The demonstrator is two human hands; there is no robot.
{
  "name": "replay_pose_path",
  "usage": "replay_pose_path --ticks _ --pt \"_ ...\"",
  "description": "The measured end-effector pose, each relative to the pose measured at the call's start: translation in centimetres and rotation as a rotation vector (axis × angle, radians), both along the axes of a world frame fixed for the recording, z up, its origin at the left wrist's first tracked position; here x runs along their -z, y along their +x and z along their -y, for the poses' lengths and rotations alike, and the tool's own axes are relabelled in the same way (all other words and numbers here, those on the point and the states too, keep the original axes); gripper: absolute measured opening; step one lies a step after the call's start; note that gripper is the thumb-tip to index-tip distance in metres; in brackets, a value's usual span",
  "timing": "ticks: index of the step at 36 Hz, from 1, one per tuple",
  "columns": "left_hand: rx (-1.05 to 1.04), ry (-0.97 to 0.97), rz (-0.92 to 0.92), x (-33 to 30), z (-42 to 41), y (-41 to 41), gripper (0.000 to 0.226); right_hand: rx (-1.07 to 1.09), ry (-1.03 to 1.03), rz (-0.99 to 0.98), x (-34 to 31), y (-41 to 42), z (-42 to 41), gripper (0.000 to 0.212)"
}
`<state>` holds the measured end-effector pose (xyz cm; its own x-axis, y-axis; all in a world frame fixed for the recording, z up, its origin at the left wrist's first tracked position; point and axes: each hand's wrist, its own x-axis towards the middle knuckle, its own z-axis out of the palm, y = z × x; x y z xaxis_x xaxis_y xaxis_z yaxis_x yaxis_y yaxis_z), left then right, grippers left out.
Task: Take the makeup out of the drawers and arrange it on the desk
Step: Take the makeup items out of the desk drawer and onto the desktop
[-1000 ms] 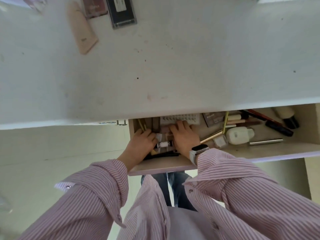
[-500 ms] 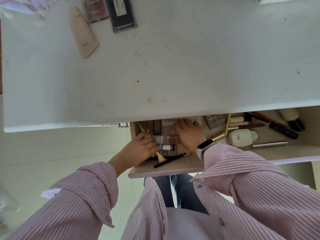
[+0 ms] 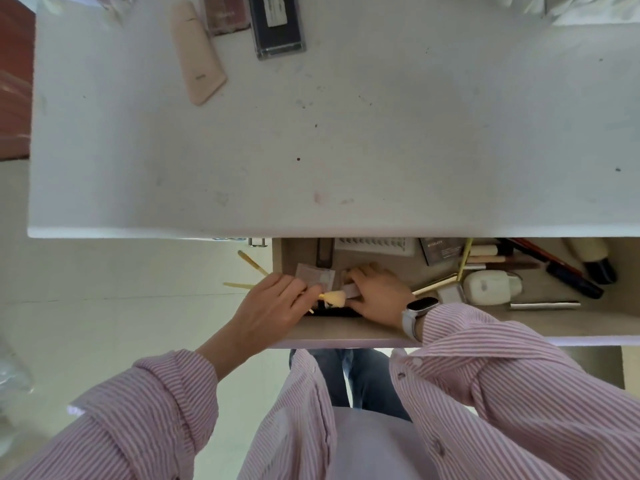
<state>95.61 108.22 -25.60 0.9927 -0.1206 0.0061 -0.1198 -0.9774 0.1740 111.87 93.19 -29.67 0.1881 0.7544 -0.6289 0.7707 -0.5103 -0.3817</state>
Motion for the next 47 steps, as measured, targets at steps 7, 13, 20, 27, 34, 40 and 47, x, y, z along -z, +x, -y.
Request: replay_pose_path --ticks 7,13,20,27,34,40,47 --pt "-0.154 -0.025 -0.063 -1.2 -0.9 -1.2 0.023 -0.193 -0.016 0.09 0.9 -2.3 -1.9 0.044" --pt "-0.338 0.013 -0.059 -1.5 -1.2 -1.7 0.017 -0.181 -0.014 -0.02 0.1 -2.2 -1.9 0.037" --pt "-0.556 -0.16 0.015 -4.2 -0.5 0.4 0.02 0.091 0.163 -0.209 -6.3 -0.1 -1.8 0.022" --pt "-0.889 -0.671 0.036 -8.2 -2.5 8.9 0.04 0.661 0.341 -0.419 -12.0 4.6 -5.1 0.005" --pt "-1.081 -1.198 -0.108 -8.7 -7.4 19.1 0.05 0.83 0.401 -0.235 -13.5 11.0 -10.2 0.02" --pt "-1.091 -1.355 -0.134 -8.3 -10.1 25.3 0.045 0.926 0.344 -0.169 -12.2 16.2 -14.9 0.021" --pt "-1.046 -1.239 -0.144 -7.9 -12.5 29.5 0.063 0.976 0.444 -0.043 -11.8 19.7 -18.9 0.017"
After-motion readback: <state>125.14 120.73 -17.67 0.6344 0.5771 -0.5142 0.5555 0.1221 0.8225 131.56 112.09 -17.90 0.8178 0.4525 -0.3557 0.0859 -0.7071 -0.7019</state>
